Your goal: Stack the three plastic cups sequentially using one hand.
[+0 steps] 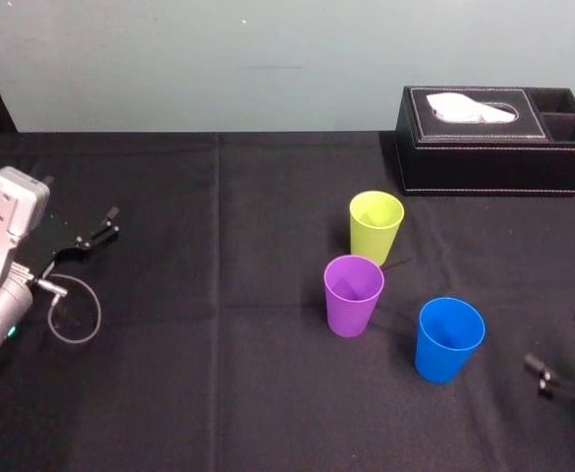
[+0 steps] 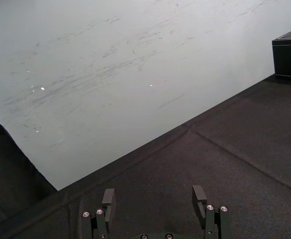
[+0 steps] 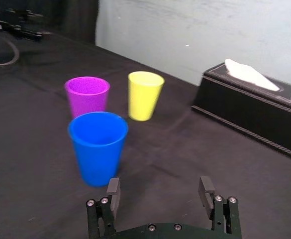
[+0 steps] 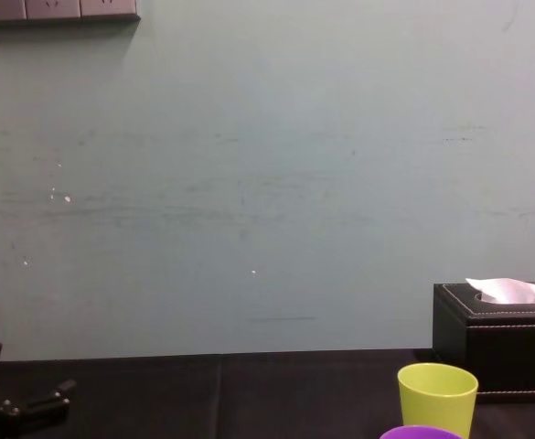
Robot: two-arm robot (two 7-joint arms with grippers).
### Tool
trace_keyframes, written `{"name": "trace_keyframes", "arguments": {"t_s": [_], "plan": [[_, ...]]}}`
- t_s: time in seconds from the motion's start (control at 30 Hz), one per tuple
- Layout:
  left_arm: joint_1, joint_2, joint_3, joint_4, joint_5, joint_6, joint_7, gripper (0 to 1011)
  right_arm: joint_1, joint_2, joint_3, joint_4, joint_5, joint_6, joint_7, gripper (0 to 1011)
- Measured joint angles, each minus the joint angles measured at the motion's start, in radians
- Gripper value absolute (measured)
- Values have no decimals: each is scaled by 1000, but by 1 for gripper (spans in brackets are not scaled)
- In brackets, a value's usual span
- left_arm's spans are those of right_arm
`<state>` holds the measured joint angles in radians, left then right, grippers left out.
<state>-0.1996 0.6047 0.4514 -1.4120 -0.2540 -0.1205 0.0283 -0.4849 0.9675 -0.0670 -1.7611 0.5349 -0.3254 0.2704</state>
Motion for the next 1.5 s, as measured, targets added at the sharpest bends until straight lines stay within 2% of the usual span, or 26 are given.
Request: {"name": "trace_keyframes", "arguments": {"t_s": [0.17,0.5,0.97,1.27,1.5], "plan": [[0,0,0,0,0,0,0,1011,-44,-15,0,-14,17,-18,41,1003],[0,0,0,0,0,0,0,1011,-48,-49,-23,-43,11,-8,69,1003],[0,0,0,0,0,0,0,1011,25,-132,-84,-57,-44,58,76,1003],[0,0,0,0,0,0,0,1011,67,-186,-103,-42,-77,114,59,1003],[0,0,0,0,0,0,0,1011,89,-218,-111,-38,-105,135,49,1003]]}}
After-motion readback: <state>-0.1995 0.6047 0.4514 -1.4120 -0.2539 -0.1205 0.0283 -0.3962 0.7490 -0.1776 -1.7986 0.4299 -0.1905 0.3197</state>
